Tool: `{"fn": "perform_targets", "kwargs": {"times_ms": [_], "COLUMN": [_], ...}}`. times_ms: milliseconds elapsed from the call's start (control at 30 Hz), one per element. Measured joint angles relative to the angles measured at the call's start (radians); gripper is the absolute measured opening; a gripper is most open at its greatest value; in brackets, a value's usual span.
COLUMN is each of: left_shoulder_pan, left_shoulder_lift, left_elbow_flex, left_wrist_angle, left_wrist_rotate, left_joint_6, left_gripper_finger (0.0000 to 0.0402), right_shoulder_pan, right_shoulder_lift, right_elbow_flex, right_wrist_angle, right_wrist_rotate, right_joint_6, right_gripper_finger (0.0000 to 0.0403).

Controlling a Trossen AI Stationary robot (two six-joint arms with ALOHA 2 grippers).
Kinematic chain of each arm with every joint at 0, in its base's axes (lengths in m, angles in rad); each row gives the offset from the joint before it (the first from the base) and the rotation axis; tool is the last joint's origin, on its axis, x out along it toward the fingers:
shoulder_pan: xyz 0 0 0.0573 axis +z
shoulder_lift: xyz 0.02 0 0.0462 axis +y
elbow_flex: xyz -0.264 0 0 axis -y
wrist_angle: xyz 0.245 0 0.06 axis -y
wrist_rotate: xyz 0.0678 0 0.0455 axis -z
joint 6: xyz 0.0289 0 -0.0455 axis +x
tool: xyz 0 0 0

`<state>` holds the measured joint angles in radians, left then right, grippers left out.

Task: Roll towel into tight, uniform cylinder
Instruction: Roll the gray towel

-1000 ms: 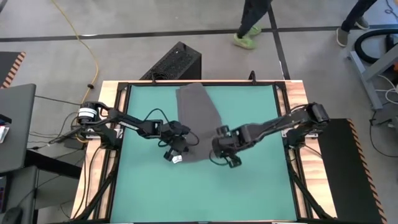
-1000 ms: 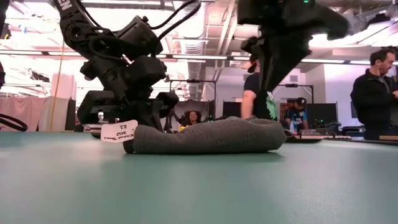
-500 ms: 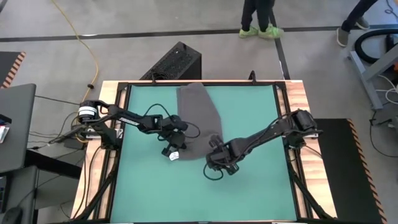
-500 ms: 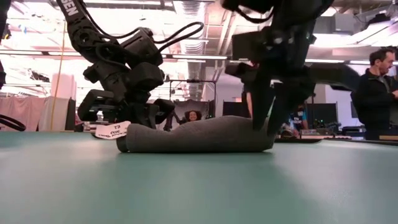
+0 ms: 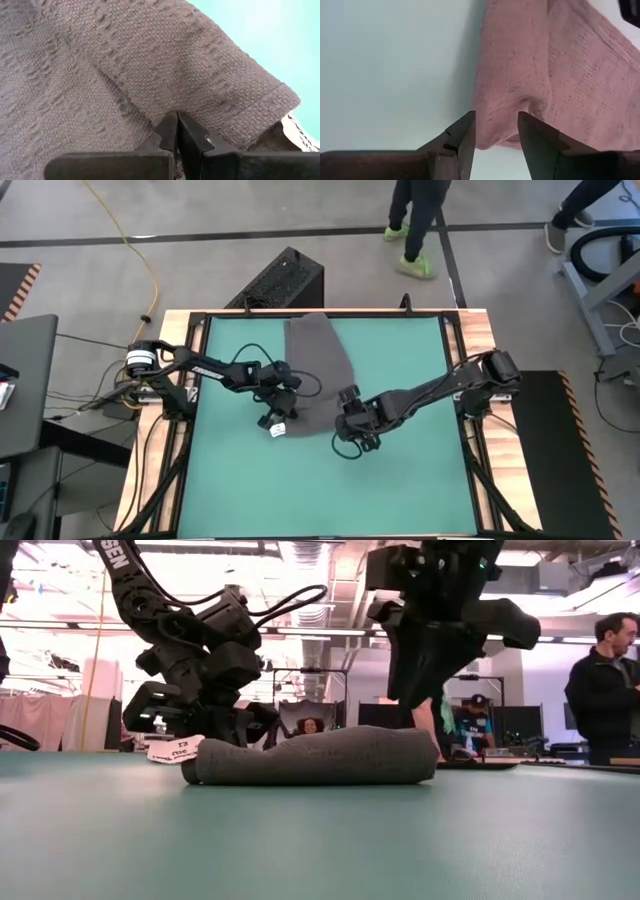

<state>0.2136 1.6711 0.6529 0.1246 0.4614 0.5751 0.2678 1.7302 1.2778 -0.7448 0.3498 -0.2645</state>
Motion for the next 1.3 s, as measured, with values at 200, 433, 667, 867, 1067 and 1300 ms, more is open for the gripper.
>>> {"fn": "perform_targets", "kwargs": {"times_ms": [200,433,667,867,1067,1300], "left_shoulder_pan": [0.006,0.006,0.006,0.007,0.007,0.006], "left_shoulder_lift": [0.0,0.0,0.0,0.001,0.001,0.001], "left_elbow_flex": [0.0,0.0,0.0,0.041,0.065,0.064], "left_wrist_angle": [-0.004,-0.045,-0.067,-0.171,-0.317,-0.344], "left_wrist_rotate": [0.006,0.005,0.005,0.03,0.079,0.126], "left_joint_6": [0.006,0.007,0.011,-0.035,-0.039,-0.036], "left_gripper_finger": [0.0,0.0,0.0,0.0,0.0,0.0], "right_shoulder_pan": [-0.062,-0.175,-0.222,-0.205,-0.137,-0.06], "right_shoulder_lift": [0.01,0.009,0.011,0.011,0.011,-0.01], "right_elbow_flex": [-0.002,0.0,-0.132,-0.225,-0.224,-0.202], "right_wrist_angle": [0.03,0.147,0.205,0.345,0.35,0.361], "right_wrist_rotate": [0.019,-0.115,-0.17,-0.192,-0.222,-0.145], "right_joint_6": [-0.14,-0.21,-0.148,-0.075,0.096,0.213], "right_gripper_finger": [0.0168,0.0158,0.0157,0.0157,0.0157,0.0157]}}
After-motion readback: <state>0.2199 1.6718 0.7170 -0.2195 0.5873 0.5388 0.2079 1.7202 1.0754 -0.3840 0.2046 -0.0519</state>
